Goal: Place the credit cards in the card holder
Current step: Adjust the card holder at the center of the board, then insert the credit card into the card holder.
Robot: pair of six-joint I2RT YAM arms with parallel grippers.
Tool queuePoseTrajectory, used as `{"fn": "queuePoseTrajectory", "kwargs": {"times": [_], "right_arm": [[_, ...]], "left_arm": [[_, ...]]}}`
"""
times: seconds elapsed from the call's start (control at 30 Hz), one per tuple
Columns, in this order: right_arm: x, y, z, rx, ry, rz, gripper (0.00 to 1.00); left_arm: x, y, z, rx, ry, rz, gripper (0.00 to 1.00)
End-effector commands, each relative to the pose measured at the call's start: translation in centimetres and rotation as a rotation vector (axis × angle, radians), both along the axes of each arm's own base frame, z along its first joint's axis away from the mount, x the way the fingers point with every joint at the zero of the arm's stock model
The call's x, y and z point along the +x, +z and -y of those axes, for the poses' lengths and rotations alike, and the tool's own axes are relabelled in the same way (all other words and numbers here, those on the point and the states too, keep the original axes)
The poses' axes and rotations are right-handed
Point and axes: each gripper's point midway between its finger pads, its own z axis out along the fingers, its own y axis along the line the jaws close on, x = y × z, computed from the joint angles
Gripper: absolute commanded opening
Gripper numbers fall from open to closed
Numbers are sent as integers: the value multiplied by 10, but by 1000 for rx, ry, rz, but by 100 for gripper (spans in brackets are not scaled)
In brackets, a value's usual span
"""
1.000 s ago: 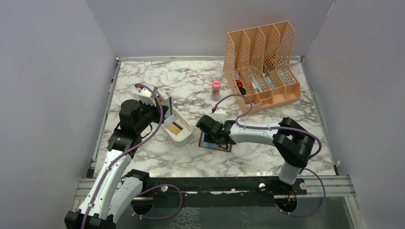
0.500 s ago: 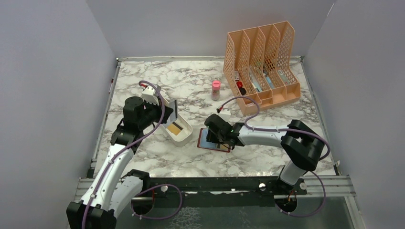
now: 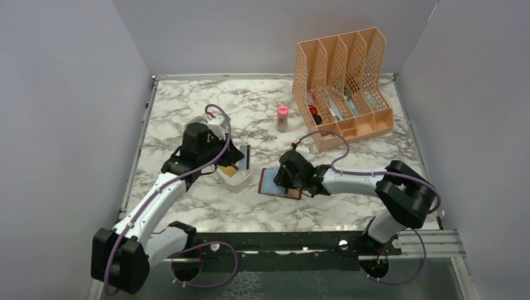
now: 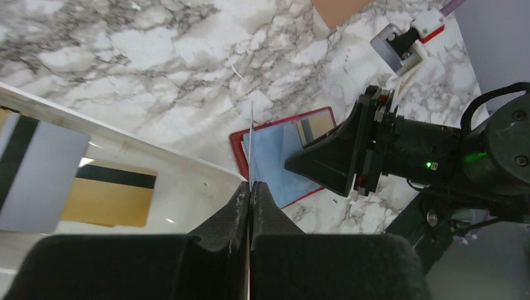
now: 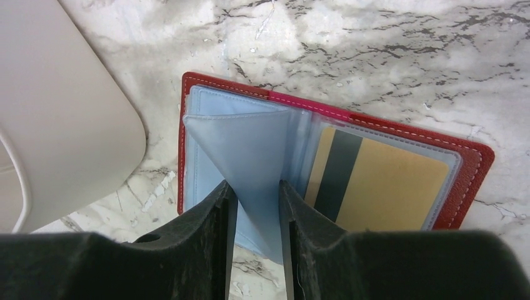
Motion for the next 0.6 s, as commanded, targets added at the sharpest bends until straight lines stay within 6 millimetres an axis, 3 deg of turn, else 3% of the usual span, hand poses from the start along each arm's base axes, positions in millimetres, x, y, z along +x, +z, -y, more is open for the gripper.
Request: {"fn": "queuePoseTrajectory", "kwargs": {"times": [0.0,0.2,0.4,0.57], "right_arm": [[0,12,-4,88,37,31,34],[-2,11,-3,131,55,38,34],[-3,13,1,163,67,50,34],[-4,15,2,172,82,52,34]], "left_arm": [[-5,1,29,-40,-76,-56,0],[-7,-30,50,-1,-105,-145,0],[-7,-48,76,29,-162,-180,0],[3,-67,82,90,-152,-195,0]]}}
